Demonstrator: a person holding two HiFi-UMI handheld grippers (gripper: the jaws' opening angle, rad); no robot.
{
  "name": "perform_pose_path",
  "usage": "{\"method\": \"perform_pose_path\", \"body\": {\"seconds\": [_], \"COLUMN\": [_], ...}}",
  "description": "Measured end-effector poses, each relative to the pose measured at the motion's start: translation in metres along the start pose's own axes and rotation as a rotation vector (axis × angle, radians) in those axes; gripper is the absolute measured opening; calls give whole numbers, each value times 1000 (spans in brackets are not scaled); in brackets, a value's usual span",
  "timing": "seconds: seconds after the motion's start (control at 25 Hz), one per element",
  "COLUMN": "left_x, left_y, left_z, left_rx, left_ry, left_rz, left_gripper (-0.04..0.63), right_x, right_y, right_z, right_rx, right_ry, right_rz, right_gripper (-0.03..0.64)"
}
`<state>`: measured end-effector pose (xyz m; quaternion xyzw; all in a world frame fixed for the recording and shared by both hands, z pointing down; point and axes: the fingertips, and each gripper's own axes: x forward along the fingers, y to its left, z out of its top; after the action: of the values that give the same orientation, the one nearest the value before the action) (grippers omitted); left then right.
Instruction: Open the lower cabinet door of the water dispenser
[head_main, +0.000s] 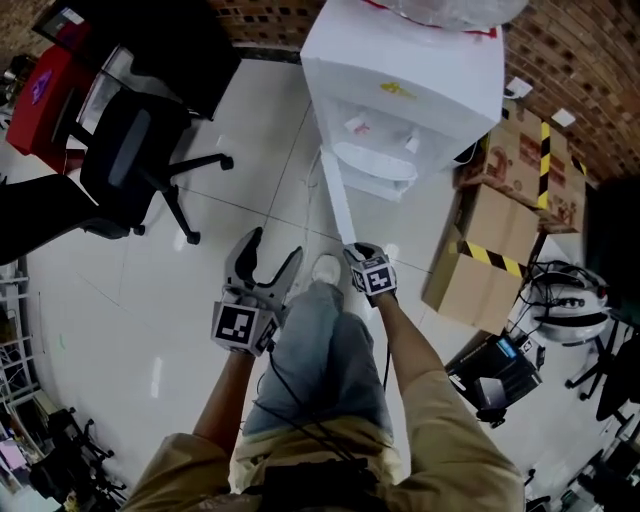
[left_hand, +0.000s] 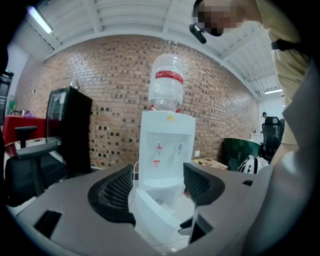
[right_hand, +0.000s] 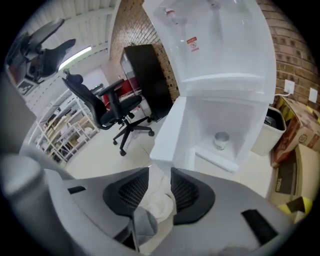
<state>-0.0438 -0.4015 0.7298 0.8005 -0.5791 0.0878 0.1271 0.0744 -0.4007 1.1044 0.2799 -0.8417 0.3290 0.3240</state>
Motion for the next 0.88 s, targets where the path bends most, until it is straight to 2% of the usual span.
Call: {"method": "perform_pose_path", "body": {"seconds": [0.12,0.16,0.24,0.36,0.48,0.6,0.68,0.72,0.88], "left_x": [-36,-47,-68,-101,-136,-161,-170,-174,-191], "left_y": [-10,-15,-28,-52,-68,-82,-94,-100,-113], "left_z": [28,43,79,136,181,231,265,278,309], "left_rx": [-23,-30,-33,-11,29,77,97,100,94], "left_ry": [13,11,-3,-29,-68,-123,-166,-184,-215], "left_rz": [16,16,6,-19,-16,-26,-46,-57,-111], "left_gripper": [310,310,310,310,310,310,310,310,310], "right_x": [-35,-60,-120,-234,-363,-473,-536,-566,-645], "right_y": [32,41,60,95,132,177,201,210,237], "right_z": [20,35,76,151,225,284,309,315,309], "right_rx": [177,194,124,-59,-113,-140,-160,-154,-127], "right_ry": [-48,-85,-166,-337,-559,-756,-872,-921,-1027], "right_rz": [27,30,11,-54,-105,-101,-137,-173,-398], "right_gripper": [235,246,274,279,282,405,413,443,437]}}
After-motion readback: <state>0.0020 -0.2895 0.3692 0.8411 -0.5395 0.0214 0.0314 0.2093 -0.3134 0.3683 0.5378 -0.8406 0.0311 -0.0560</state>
